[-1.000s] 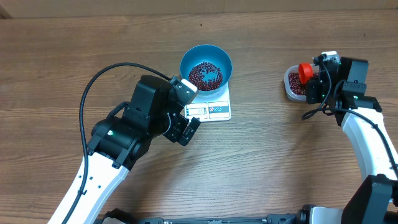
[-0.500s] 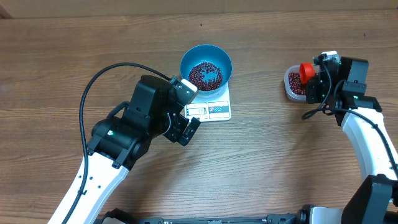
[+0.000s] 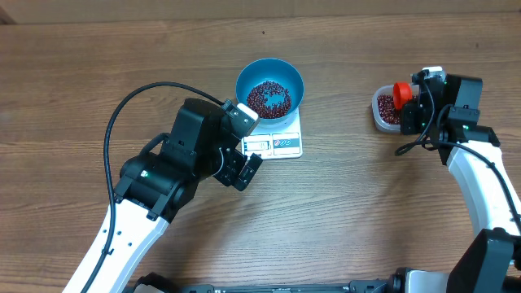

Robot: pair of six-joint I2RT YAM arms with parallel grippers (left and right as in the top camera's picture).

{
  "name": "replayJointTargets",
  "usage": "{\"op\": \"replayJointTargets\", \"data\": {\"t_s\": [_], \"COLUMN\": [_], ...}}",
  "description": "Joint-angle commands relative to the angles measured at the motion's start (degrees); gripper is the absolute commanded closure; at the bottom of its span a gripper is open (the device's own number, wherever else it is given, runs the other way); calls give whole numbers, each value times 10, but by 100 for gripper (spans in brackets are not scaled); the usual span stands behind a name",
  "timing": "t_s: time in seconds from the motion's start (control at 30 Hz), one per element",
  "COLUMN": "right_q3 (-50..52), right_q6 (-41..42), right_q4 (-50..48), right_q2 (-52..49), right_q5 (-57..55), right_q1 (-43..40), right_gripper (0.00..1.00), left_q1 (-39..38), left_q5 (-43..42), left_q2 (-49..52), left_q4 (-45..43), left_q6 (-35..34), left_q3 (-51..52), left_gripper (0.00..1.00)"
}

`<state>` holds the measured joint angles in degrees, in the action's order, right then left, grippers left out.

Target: Scoop item into bowl and weigh 150g on scale

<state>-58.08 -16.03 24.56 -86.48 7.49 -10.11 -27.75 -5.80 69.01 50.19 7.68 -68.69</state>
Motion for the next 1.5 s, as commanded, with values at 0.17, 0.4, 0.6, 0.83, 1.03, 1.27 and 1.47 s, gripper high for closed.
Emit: {"op": "replayJointTargets", "data": {"t_s": [0.17, 0.4, 0.6, 0.83, 1.03, 1.27, 1.47], "right_q3": [-4, -4, -4, -4, -4, -4, -4], "right_q6": [17, 28, 28, 28, 27, 8, -38], "right_q4": [-9, -10, -9, -10, -11, -6, 21], "right_q2": [3, 3, 3, 3, 3, 3, 3], "right_q5": [7, 7, 7, 7, -12, -83, -109], "right_q1": [-3, -3, -3, -3, -3, -3, -3], "right_gripper": [93, 77, 80, 96, 96, 96, 96], "left_q1": [2, 2, 2, 2, 2, 2, 2], "left_q5": [0, 0, 0, 0, 0, 0, 0], "left_q2": [0, 0, 0, 0, 0, 0, 0], "left_q4": [0, 0, 0, 0, 0, 0, 0], "left_q6": [11, 11, 11, 11, 11, 11, 11], "left_q3": [1, 1, 1, 1, 1, 1, 1], "left_gripper": [1, 0, 0, 0, 0, 0, 0]}}
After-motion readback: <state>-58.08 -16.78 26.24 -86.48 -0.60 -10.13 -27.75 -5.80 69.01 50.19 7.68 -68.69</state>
